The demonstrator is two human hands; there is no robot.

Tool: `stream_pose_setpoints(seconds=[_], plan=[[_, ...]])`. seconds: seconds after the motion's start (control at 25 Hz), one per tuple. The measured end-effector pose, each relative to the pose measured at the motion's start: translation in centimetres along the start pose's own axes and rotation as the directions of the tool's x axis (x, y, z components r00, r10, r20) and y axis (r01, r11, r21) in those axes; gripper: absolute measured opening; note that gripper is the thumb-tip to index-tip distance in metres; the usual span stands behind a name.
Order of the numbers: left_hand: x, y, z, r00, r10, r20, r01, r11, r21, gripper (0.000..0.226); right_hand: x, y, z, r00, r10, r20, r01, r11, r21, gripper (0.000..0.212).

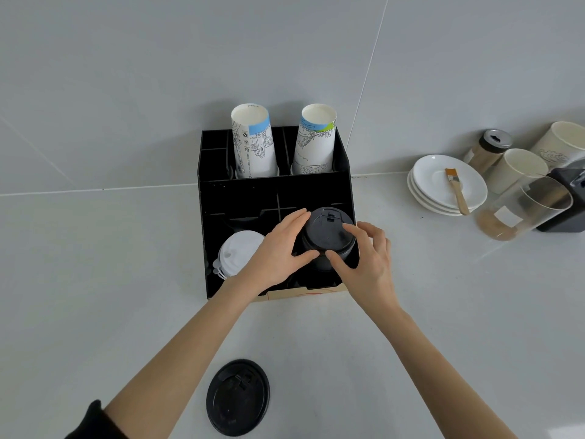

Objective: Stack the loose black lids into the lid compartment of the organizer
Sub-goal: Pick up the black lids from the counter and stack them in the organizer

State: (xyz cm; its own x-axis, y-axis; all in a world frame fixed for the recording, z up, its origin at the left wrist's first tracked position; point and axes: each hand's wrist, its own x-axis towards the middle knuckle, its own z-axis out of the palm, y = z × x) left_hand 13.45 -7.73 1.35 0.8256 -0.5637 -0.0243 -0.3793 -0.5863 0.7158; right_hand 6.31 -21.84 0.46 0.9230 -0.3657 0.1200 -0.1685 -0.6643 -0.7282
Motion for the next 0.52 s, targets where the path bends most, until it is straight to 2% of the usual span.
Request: stream_pose_setpoints(seconds=[0.32, 0.52], plan=[[-5.4, -0.5, -1.6, 0.993, -0.076, -0.088, 0.073, 0.996, -0.046, 0.060, -3.7, -1.8, 0.3, 0.983, -0.163, 0.084, 0.162, 0.987, 0.021, 0.046], [-10.2, -2.5, -1.3, 0.983, -0.138, -0.117, 0.134, 0.990, -0.046, 0.056, -7.2, -2.1, 1.7, 0.952, -0.209, 0.225, 0.210, 0.977, 0.018, 0.047]])
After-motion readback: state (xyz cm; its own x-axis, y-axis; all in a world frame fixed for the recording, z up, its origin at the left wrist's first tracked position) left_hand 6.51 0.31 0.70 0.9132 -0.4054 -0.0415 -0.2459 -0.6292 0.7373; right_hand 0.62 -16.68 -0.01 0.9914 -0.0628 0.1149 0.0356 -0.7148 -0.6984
